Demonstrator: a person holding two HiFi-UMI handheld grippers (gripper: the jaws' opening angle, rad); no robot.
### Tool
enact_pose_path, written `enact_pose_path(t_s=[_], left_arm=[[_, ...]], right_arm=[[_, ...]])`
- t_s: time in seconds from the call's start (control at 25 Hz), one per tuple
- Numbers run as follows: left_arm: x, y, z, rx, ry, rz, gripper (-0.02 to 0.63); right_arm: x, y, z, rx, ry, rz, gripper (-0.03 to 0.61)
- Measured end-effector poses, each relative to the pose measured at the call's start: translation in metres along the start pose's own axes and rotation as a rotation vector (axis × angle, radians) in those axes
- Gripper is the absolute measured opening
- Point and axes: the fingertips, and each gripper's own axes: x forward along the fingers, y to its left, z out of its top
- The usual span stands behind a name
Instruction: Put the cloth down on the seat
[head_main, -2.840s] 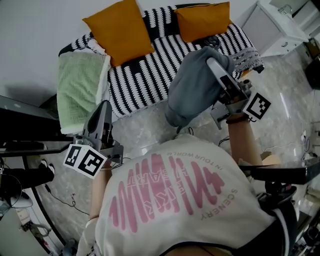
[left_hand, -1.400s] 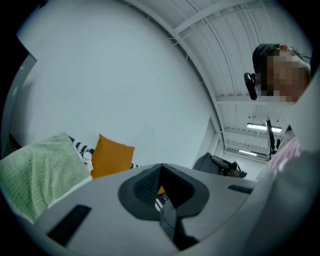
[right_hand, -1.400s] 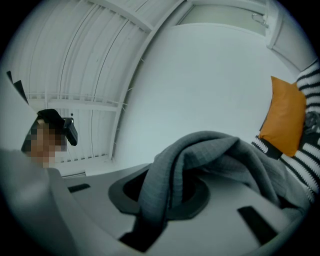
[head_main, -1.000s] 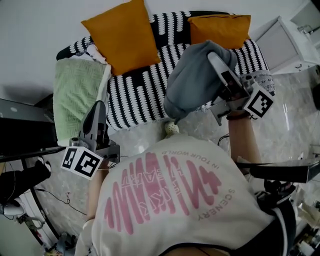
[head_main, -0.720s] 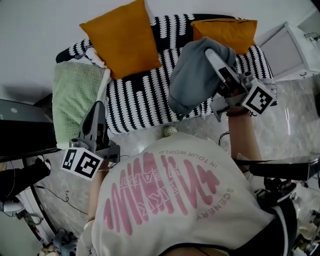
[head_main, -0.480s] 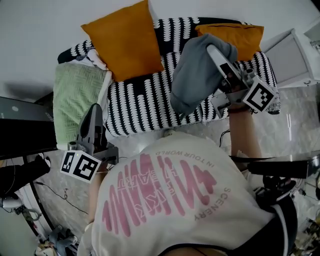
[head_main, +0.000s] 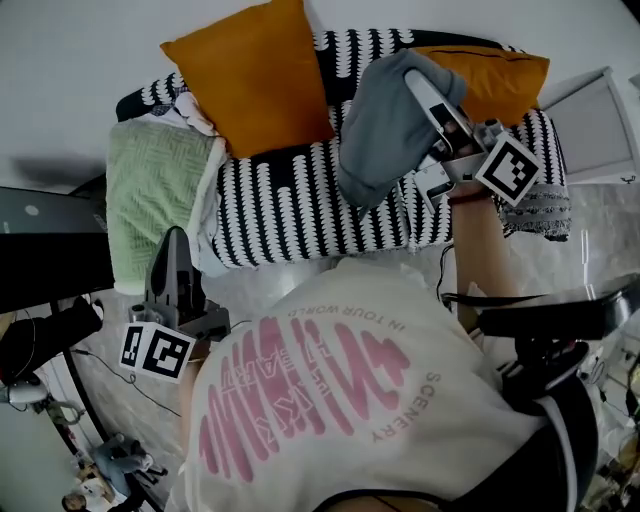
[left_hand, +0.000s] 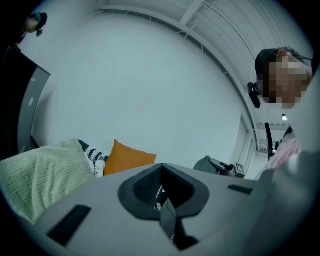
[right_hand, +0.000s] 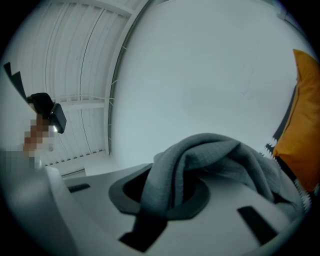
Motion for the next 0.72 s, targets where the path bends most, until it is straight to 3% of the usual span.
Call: enact_pose_path(t_s=[0.24, 0.4, 0.72], left_arm=[[-0.012, -0.028, -0.003, 0.031, 0.005, -0.067, 0.008], [-0.011, -0.017, -0.003, 0.062, 0.058, 0.021, 0.008], [-0.030, -0.011, 0.003, 0.008, 0.116, 0.124, 0.008]], right_arm=[[-0.003, -0.026, -0.014, 0.052, 0.030, -0.037, 0.071], [0.005, -0.046, -0.030, 0.117, 0.057, -0.059, 0.071], [-0.007, -0.077, -0.059, 0.207, 0.128, -0.160, 0.071]])
